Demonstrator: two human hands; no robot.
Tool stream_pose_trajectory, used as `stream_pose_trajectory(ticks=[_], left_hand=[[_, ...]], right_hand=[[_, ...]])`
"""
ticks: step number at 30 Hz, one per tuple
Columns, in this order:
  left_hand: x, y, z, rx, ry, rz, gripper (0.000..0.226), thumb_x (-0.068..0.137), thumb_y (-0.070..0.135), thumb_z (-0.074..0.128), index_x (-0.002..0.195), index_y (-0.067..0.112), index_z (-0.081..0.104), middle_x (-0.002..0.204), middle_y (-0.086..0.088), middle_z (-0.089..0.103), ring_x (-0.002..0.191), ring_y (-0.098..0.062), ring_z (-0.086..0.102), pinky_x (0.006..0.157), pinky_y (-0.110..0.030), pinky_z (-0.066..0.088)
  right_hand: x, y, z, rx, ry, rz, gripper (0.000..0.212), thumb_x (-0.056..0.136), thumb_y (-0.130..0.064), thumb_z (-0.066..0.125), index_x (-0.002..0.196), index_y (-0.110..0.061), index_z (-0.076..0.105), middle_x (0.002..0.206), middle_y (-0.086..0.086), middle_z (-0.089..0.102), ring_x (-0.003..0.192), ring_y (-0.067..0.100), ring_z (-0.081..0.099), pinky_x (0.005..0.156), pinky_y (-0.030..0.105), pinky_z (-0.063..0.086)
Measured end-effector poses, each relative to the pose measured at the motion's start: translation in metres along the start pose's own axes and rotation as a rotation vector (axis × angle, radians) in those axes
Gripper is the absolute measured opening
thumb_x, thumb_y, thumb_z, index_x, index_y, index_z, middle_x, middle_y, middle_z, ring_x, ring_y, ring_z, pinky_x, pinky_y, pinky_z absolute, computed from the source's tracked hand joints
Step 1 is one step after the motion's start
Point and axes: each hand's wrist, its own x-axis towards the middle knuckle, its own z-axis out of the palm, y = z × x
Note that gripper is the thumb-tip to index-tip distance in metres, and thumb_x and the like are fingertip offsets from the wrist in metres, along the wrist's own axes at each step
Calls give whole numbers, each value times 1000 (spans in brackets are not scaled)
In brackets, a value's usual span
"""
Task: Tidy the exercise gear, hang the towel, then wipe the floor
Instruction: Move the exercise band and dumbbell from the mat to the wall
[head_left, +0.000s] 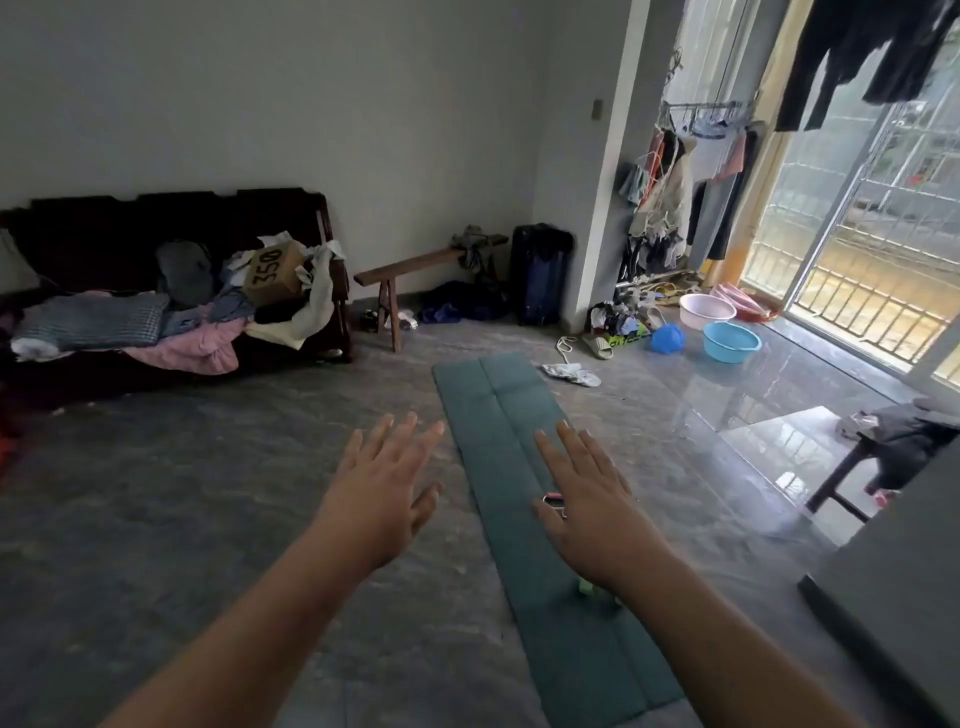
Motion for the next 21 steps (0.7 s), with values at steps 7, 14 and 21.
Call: stream_pose_trajectory(ticks=[7,14,21], left_hand=[[90,-33,29,-56,-28,-98,70,99,48,37,155,38,-5,166,2,-4,152,-20,-10,123,-44,-1],[168,-93,59,-41,-93,-64,70,99,47,38,155,37,-3,166,1,-4,152,-23,-9,122,-45,-1],[291,-183,84,-89,-149,36,69,100,48,36,156,35,-1,166,1,-2,152,-23,-6,122,-44,0]], right_hand=[[107,29,15,65,-45,25,74,98,-47,42,155,-39,-5,164,-8,-14,150,15,-15,123,41,4],[198,30,45,57,-117,45,74,97,-48,41,155,-39,-5,164,-8,-12,151,17,-13,123,43,5],[311,21,90,69,-60,217,75,97,-49,42,154,-40,-6,164,-11,-14,150,14,-15,123,48,8]])
